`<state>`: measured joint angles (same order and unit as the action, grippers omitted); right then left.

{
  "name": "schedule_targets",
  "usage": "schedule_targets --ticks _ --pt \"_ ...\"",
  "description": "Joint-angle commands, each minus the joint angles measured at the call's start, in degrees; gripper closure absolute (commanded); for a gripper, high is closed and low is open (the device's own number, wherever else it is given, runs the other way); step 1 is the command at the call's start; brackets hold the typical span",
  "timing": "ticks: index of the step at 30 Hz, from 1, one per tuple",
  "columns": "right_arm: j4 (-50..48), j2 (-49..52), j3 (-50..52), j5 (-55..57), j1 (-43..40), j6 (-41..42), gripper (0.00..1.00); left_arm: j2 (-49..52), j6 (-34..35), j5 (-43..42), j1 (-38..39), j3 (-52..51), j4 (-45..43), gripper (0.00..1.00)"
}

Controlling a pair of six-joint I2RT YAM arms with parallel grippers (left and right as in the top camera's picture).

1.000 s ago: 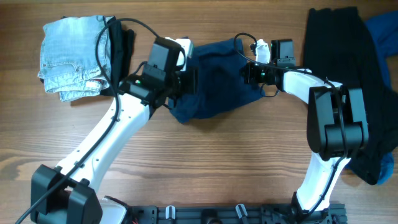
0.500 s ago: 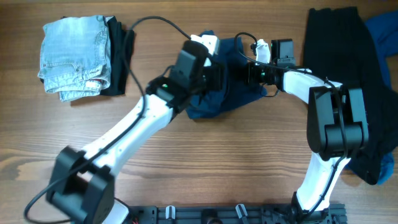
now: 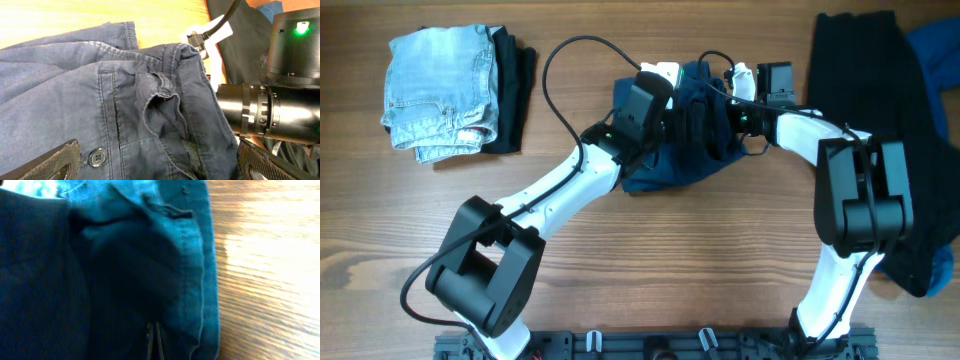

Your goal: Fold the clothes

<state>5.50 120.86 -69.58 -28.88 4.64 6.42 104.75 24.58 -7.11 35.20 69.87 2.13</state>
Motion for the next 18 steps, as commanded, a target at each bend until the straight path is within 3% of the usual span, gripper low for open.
schedule_targets --ticks 1,6,14,16,18 --pt "1.4 -6.3 0.1 1.2 -4.9 3.3 0.96 0.6 0.1 1.9 0.2 1.4 -0.2 0.0" --pt "3.1 -17.9 0.1 -1.3 -11.8 3.5 0.91 -0.3 0.2 2.9 -1.1 1.4 0.4 0.0" --pt "16.3 -18.9 0.8 -9.2 -11.7 -4.2 0.5 -7.1 -3.2 3.0 -5.9 1.4 11.5 0.0" --pt "18.2 -18.9 1.0 -9.1 -10.1 -7.2 0.43 -8.9 -3.3 2.9 -8.4 1.4 14.4 0.0" --pt "18.0 -18.9 1.0 -8.7 -8.4 -8.3 0.42 -10.4 -3.3 2.9 -10.9 1.4 16.2 0.0"
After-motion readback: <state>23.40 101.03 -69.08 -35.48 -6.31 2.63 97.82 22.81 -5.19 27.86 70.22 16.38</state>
